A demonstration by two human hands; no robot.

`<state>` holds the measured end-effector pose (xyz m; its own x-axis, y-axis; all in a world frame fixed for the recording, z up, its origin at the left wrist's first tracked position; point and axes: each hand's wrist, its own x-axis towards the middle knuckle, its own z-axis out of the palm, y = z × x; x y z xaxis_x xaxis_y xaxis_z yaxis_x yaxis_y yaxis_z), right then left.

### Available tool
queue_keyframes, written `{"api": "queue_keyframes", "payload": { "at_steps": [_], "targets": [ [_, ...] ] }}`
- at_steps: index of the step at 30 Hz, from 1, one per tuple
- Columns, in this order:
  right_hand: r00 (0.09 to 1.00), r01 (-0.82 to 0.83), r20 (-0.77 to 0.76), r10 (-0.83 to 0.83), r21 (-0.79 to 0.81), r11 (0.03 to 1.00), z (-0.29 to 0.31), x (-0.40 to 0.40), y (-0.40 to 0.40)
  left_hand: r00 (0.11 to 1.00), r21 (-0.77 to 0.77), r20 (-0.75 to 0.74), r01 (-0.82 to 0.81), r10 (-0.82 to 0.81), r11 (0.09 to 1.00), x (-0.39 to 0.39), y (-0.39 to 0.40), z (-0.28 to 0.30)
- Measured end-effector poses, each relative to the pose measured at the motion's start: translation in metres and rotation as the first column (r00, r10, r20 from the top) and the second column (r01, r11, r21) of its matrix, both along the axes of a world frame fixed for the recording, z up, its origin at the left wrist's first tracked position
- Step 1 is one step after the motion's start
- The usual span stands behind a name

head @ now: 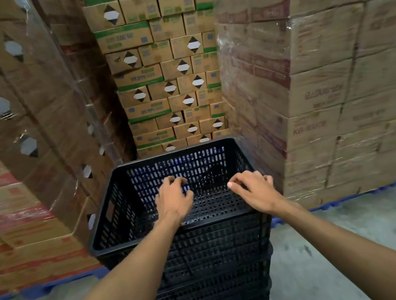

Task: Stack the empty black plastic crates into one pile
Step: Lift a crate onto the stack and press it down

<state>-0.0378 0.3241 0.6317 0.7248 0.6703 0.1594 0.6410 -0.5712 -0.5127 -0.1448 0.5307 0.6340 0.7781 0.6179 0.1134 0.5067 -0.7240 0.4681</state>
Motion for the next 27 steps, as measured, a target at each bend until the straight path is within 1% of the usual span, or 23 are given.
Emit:
{"api": "queue_keyframes", "payload": {
  "at_steps": [3, 5, 7, 10, 13, 16, 19, 23, 26, 27],
  "targets": [
    [0.998, 0.056, -0.014, -0.055, 0.067, 0.996, 0.005, 0.016, -0.019, 0.994, -0.008, 0.040, 0.098, -0.098, 0.995, 0.041, -0.032, 0.011],
    [0.988, 0.153, -0.035, -0.150, 0.118, 0.981, 0.002, 0.037, -0.040, 0.981, -0.014, 0.072, 0.180, -0.179, 0.984, 0.076, -0.055, 0.020],
    [0.968, 0.243, -0.091, -0.232, 0.140, 0.960, -0.003, 0.057, -0.059, 0.964, -0.015, 0.094, 0.249, -0.247, 0.968, 0.105, -0.073, 0.029],
    [0.929, 0.347, -0.196, -0.315, 0.157, 0.925, -0.015, 0.094, -0.088, 0.947, -0.028, 0.077, 0.314, -0.311, 0.949, 0.154, -0.097, 0.035],
    [0.897, 0.396, -0.284, -0.338, 0.180, 0.901, -0.021, 0.131, -0.111, 0.938, -0.023, 0.031, 0.345, -0.344, 0.938, 0.208, -0.113, 0.034],
    [0.881, 0.398, -0.350, -0.317, 0.190, 0.898, -0.031, 0.180, -0.126, 0.936, -0.052, 0.025, 0.352, -0.351, 0.935, 0.270, -0.122, 0.023],
    [0.861, 0.397, -0.414, -0.294, 0.187, 0.899, -0.034, 0.229, -0.131, 0.929, -0.087, -0.024, 0.365, -0.368, 0.927, 0.326, -0.126, 0.003],
    [0.835, 0.346, -0.497, -0.236, 0.140, 0.928, -0.038, 0.290, -0.131, 0.948, -0.236, -0.117, 0.264, -0.297, 0.935, 0.385, -0.123, -0.022],
    [0.816, 0.343, -0.529, -0.232, 0.120, 0.932, -0.050, 0.327, -0.128, 0.955, -0.315, -0.143, 0.205, -0.260, 0.927, 0.411, -0.115, -0.041],
    [0.792, 0.351, -0.565, -0.232, 0.109, 0.930, -0.058, 0.342, -0.124, 0.957, -0.344, -0.151, 0.183, -0.247, 0.921, 0.420, -0.111, -0.050]
  ]
}}
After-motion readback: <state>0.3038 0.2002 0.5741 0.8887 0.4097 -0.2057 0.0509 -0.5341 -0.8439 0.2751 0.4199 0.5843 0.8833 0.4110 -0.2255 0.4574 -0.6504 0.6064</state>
